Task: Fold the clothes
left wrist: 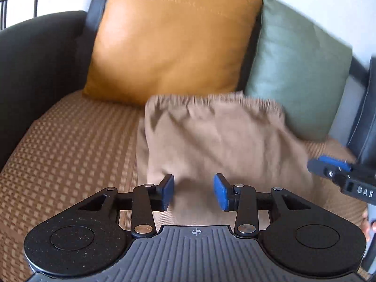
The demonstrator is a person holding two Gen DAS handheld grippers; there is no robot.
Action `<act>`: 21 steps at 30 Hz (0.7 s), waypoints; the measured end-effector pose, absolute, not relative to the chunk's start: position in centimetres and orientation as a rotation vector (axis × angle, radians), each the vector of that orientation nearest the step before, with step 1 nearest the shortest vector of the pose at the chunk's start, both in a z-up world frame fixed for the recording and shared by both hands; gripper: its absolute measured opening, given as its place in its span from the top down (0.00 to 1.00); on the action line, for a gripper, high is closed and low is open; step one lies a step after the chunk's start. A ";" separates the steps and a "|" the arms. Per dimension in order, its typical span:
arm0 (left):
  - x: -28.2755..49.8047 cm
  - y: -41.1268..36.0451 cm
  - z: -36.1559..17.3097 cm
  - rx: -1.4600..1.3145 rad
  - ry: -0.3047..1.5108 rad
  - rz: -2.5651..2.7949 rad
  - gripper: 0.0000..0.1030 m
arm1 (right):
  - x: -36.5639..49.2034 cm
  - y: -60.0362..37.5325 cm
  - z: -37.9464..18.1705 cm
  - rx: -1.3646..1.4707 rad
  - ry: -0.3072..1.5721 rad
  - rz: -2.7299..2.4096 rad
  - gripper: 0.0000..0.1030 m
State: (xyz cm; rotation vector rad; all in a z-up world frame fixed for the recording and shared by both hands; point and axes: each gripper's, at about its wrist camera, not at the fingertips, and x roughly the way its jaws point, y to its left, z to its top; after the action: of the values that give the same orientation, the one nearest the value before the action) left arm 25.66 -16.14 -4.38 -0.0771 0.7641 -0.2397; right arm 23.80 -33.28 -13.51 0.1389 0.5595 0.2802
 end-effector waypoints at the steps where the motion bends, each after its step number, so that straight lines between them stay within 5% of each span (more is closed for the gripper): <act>1: 25.5 -16.8 -5.1 -0.036 0.758 -0.228 0.47 | 24.2 -32.6 -14.4 0.119 0.565 0.252 0.43; 4: 25.1 -18.5 -7.3 0.087 0.738 -0.214 0.49 | 24.9 -31.5 -17.6 0.068 0.589 0.205 0.31; 10: 24.7 -19.5 -9.8 0.134 0.688 -0.181 0.50 | 23.8 -30.8 -22.7 0.021 0.550 0.191 0.31; 14: 24.7 -18.9 -6.0 0.090 0.692 -0.213 0.45 | 25.7 -32.4 -20.3 0.127 0.614 0.212 0.31; 17: 25.9 -18.8 -2.7 0.005 0.613 -0.226 0.30 | 24.6 -33.4 -16.6 0.190 0.518 0.225 0.34; 21: 29.9 -21.6 -2.9 0.062 0.637 -0.236 0.29 | 28.6 -32.4 -14.3 0.196 0.495 0.257 0.31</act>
State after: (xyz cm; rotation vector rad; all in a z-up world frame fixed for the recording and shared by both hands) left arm 29.93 -21.58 -2.86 0.0623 0.6366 -0.2355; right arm 28.58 -32.45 -14.33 0.1957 0.4947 0.2570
